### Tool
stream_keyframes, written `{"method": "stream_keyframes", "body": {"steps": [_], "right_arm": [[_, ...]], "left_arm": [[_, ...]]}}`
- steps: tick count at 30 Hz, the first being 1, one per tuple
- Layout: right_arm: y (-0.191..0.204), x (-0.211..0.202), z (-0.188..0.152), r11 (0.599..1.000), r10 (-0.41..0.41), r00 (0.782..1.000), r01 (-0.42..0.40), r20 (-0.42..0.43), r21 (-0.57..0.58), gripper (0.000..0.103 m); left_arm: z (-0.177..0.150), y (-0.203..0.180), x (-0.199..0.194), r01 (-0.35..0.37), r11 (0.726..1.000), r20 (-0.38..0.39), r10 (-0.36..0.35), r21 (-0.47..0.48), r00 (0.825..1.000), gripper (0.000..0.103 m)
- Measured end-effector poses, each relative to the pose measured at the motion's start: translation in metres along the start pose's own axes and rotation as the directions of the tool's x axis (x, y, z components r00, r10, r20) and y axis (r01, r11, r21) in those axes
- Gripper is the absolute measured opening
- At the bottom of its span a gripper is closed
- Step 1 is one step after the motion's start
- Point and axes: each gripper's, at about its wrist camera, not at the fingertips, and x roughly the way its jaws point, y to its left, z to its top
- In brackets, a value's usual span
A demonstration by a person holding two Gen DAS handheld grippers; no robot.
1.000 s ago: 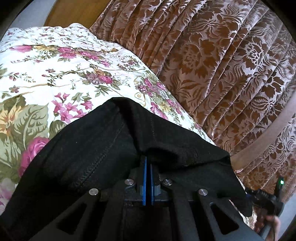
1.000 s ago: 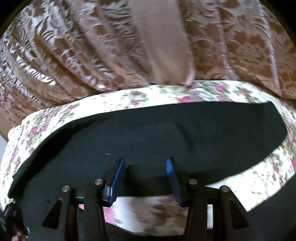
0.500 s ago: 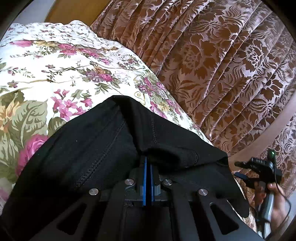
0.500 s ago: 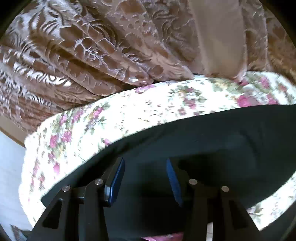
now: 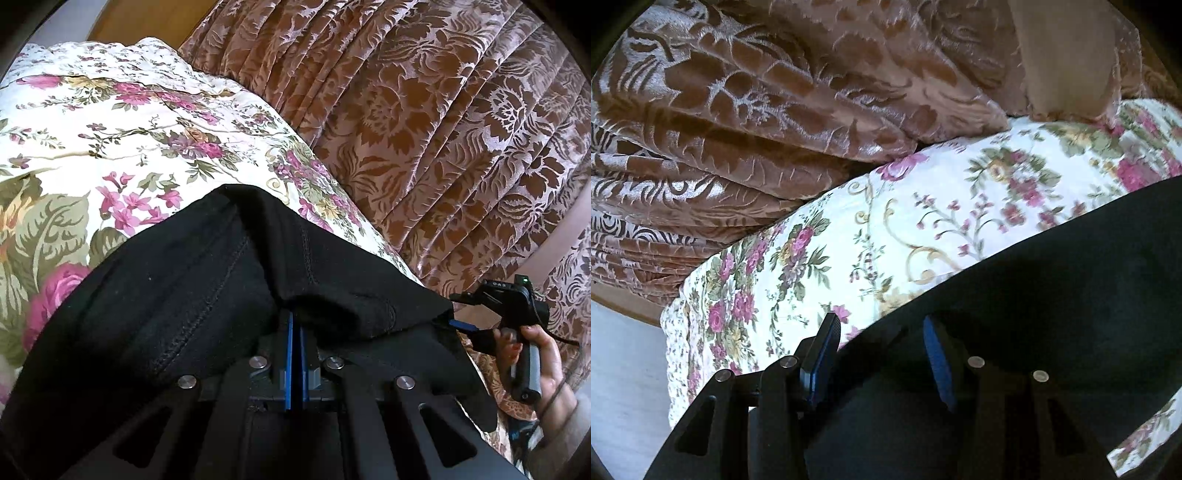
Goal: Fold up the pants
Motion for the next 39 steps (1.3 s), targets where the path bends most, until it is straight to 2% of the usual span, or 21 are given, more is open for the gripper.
{"method": "stream_keyframes", "body": {"steps": [3,4,6,7,14,19,24,26,27,28,30,34,39], "right_arm": [[-0.001,0.012,-0.003,0.999,0.023,1.000,-0.022,-0.018,0.044,0.047],[-0.002,0.016,-0.005,0.999,0.027,0.999,-0.026,-0.019,0.045,0.038],[-0.003,0.019,-0.011,1.000,0.018,1.000,-0.018,-0.002,0.014,0.013],[-0.004,0.019,-0.014,1.000,0.025,1.000,-0.025,0.003,-0.005,0.011],[-0.013,-0.035,-0.053,0.980,0.148,0.980,-0.128,0.130,-0.151,0.009],[-0.016,-0.072,-0.097,0.945,0.164,0.965,-0.094,0.205,-0.315,0.009],[-0.037,-0.082,-0.139,0.938,0.199,0.950,-0.113,0.241,-0.327,0.009],[-0.044,-0.077,-0.152,0.937,0.189,0.950,-0.099,0.247,-0.336,0.009],[-0.048,-0.074,-0.156,0.938,0.190,0.949,-0.099,0.250,-0.333,0.009],[-0.052,-0.071,-0.159,0.940,0.196,0.948,-0.108,0.252,-0.325,0.009],[-0.058,-0.068,-0.159,0.942,0.215,0.944,-0.132,0.252,-0.309,0.009],[-0.067,-0.061,-0.159,0.945,0.232,0.944,-0.162,0.234,-0.283,0.009],[-0.067,-0.061,-0.161,0.945,0.233,0.942,-0.160,0.241,-0.285,0.009]], "left_arm": [[0.000,0.000,0.000,0.001,1.000,-0.001,-0.001,0.001,1.000,0.003],[0.000,0.001,0.001,0.004,1.000,-0.001,-0.004,-0.002,1.000,0.003],[0.000,0.003,0.001,0.014,1.000,-0.001,-0.014,-0.011,1.000,0.003],[0.001,0.004,0.001,0.018,1.000,-0.002,-0.019,-0.015,1.000,0.003],[0.001,0.009,-0.003,0.057,0.997,0.015,-0.057,-0.053,0.998,0.003],[0.003,0.018,-0.014,0.121,0.987,0.055,-0.115,-0.108,0.992,0.003],[0.005,0.026,-0.030,0.183,0.966,0.070,-0.173,-0.183,0.982,0.005],[0.003,0.026,-0.036,0.201,0.961,0.067,-0.192,-0.188,0.979,0.025],[0.001,0.024,-0.040,0.231,0.956,0.062,-0.223,-0.182,0.973,0.033],[-0.001,0.023,-0.043,0.245,0.954,0.056,-0.239,-0.175,0.969,0.045],[-0.004,0.011,-0.052,0.277,0.952,0.037,-0.275,-0.127,0.961,0.058],[-0.010,-0.011,-0.056,0.272,0.959,0.000,-0.272,-0.080,0.962,0.071],[-0.010,-0.015,-0.049,0.258,0.956,0.004,-0.260,-0.141,0.966,0.074]]}}
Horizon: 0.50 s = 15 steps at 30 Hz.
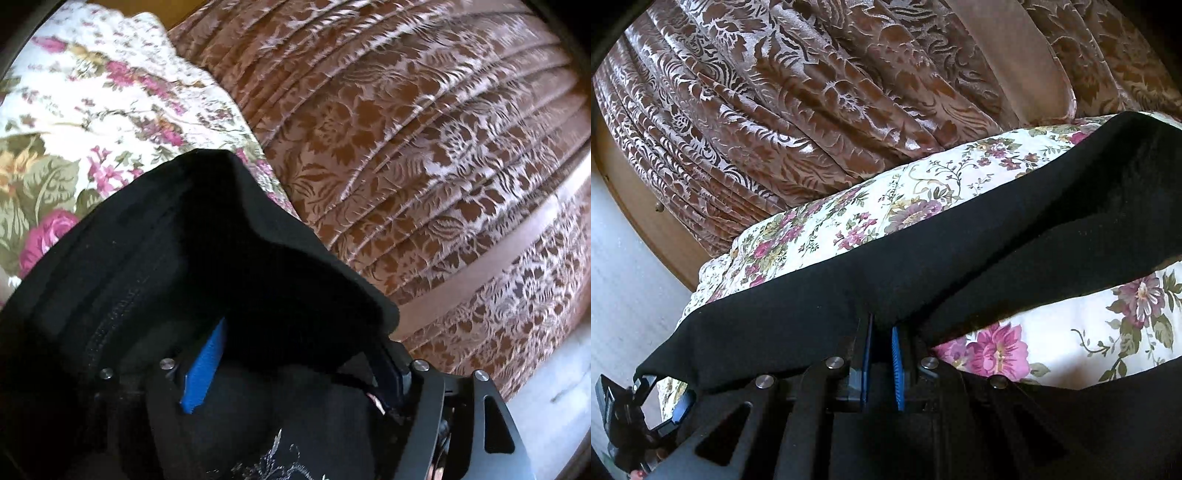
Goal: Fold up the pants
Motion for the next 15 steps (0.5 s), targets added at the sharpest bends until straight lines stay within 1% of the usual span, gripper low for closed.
{"method": "stream_keyframes", "body": {"steps": [3,6,8,9,11,13,15], "right_arm": [[-0.003,0.000,0.000,1.000,0.012,1.000,-0.012,0.000,0.012,0.009],[-0.005,0.000,0.000,1.000,0.021,1.000,-0.021,-0.001,0.023,0.009],[-0.006,0.000,0.001,0.999,0.025,1.000,-0.025,-0.001,0.029,0.009],[-0.006,0.000,0.001,0.999,0.026,1.000,-0.026,-0.001,0.031,0.009],[-0.006,0.000,0.000,0.999,0.027,1.000,-0.026,-0.002,0.033,0.009],[-0.006,0.000,0.001,0.999,0.028,1.000,-0.028,-0.002,0.034,0.009],[-0.007,0.000,0.000,0.999,0.029,1.000,-0.029,-0.003,0.036,0.009]], "left_arm": [[-0.003,-0.001,-0.003,0.011,1.000,0.004,-0.011,0.005,1.000,0.076],[-0.008,-0.004,-0.006,0.034,0.998,-0.008,-0.034,0.043,0.999,0.081],[-0.010,-0.007,-0.008,0.059,0.997,-0.015,-0.058,0.057,0.998,0.087],[-0.011,-0.008,-0.008,0.070,0.996,-0.017,-0.069,0.060,0.997,0.088],[-0.013,-0.010,-0.008,0.104,0.994,-0.025,-0.103,0.041,0.994,0.092],[-0.012,-0.009,-0.010,0.120,0.993,-0.013,-0.120,0.016,0.993,0.093],[-0.009,-0.008,-0.008,0.097,0.995,0.000,-0.097,0.003,0.995,0.092]]}}
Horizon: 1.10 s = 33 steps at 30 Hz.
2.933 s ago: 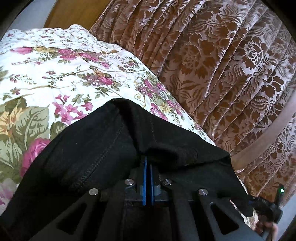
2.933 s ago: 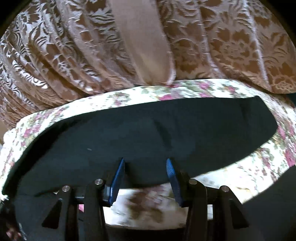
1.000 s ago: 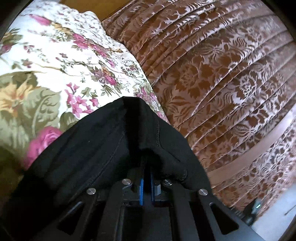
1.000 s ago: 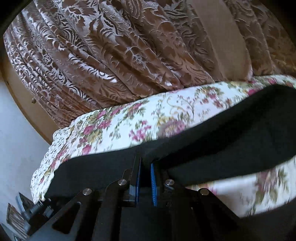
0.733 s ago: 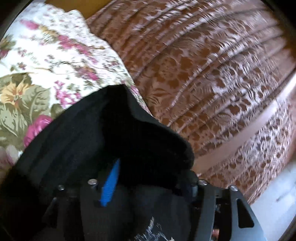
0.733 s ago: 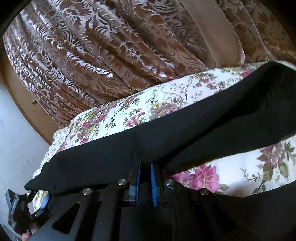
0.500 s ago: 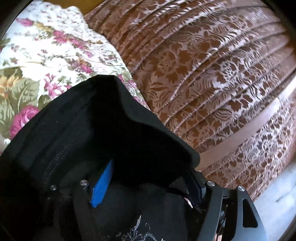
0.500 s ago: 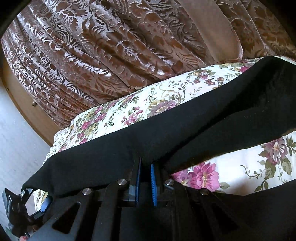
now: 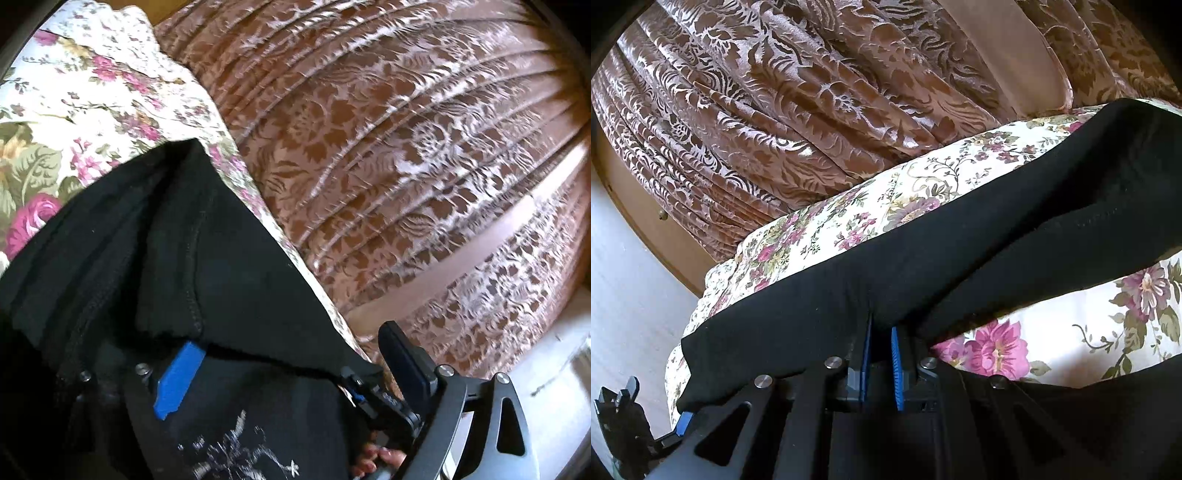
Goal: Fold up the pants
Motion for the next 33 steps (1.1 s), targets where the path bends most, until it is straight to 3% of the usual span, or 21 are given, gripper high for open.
{"method": "stream_keyframes", "body": {"steps": [1,3,5,7,9,15,22,24,27,33], "right_arm": [[0.000,0.000,0.000,1.000,0.000,1.000,0.000,0.000,0.001,0.009],[0.000,0.000,0.000,1.000,-0.001,1.000,0.001,-0.001,0.002,0.008],[0.000,0.000,0.000,1.000,-0.001,1.000,0.001,-0.001,0.002,0.008],[-0.001,0.001,0.000,1.000,-0.001,1.000,0.001,-0.005,0.004,0.008],[-0.001,0.002,0.002,1.000,-0.006,1.000,0.006,-0.015,0.008,0.008],[0.029,-0.031,0.007,0.995,-0.015,0.998,0.022,0.066,-0.098,0.011],[0.051,-0.093,-0.021,0.985,0.060,0.993,-0.042,0.101,-0.170,0.011],[0.052,-0.107,-0.037,0.984,0.076,0.993,-0.060,0.094,-0.166,0.011],[0.052,-0.117,-0.058,0.985,0.086,0.994,-0.075,0.067,-0.155,0.011],[0.055,-0.128,-0.097,0.980,0.083,0.997,-0.079,0.009,-0.185,0.010]], "left_arm": [[0.004,0.002,0.004,-0.029,0.999,0.007,0.029,-0.016,1.000,0.090],[0.010,0.008,0.013,-0.111,0.991,0.008,0.112,-0.069,0.994,0.070],[0.015,0.012,0.022,-0.151,0.984,-0.008,0.151,-0.099,0.989,0.028],[0.020,0.013,0.032,-0.240,0.966,-0.036,0.237,-0.094,0.971,0.010],[0.023,0.011,0.035,-0.262,0.961,-0.051,0.258,-0.089,0.965,0.010],[0.034,-0.008,-0.004,-0.133,0.989,-0.024,0.132,-0.065,0.991,0.008],[0.031,-0.014,-0.046,-0.042,0.996,-0.031,0.039,-0.077,0.999,0.007],[0.027,-0.013,-0.054,-0.055,0.997,-0.035,0.054,-0.053,0.998,0.007],[0.018,-0.012,-0.064,-0.129,0.991,-0.056,0.130,0.024,0.990,0.007],[-0.004,0.004,-0.089,-0.190,0.981,-0.060,0.191,0.035,0.980,0.007]]}}
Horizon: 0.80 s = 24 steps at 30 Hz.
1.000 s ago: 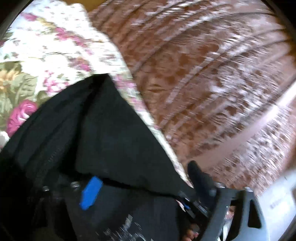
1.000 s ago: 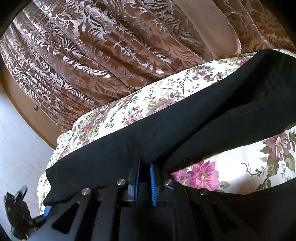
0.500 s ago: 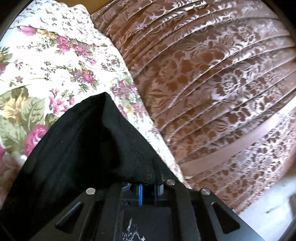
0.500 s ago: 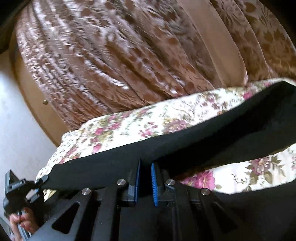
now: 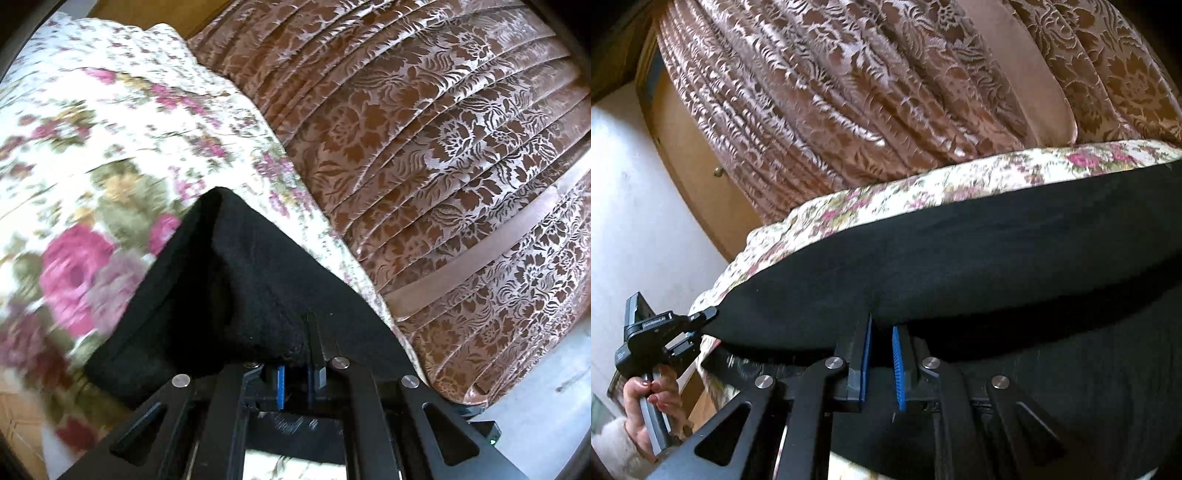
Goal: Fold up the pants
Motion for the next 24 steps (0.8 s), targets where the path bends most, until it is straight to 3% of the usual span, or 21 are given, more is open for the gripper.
{"method": "stream_keyframes", "body": {"steps": [5,9,16,20,24], "right_arm": [[0.008,-0.007,-0.028,0.999,0.022,0.999,-0.024,-0.045,-0.048,0.010],[0.000,0.001,-0.042,1.000,0.016,0.995,-0.018,-0.099,-0.016,0.010],[0.001,0.000,-0.041,1.000,0.018,0.995,-0.020,-0.094,-0.022,0.010],[0.012,-0.013,-0.034,0.996,0.071,0.996,-0.073,-0.047,-0.054,0.010],[0.015,-0.006,-0.040,0.994,0.077,0.994,-0.083,-0.083,-0.073,0.010]], "left_arm": [[-0.016,0.017,-0.010,-0.061,0.998,-0.020,0.062,0.019,0.998,0.007],[-0.029,0.030,-0.006,-0.097,0.995,-0.052,0.096,-0.009,0.994,0.007],[-0.025,0.026,-0.016,-0.099,0.995,-0.009,0.099,0.003,0.995,0.007],[-0.012,0.029,-0.029,-0.092,0.996,0.035,0.092,-0.009,0.995,0.007],[-0.017,0.051,-0.020,-0.135,0.988,-0.012,0.134,-0.070,0.991,0.007]]}}
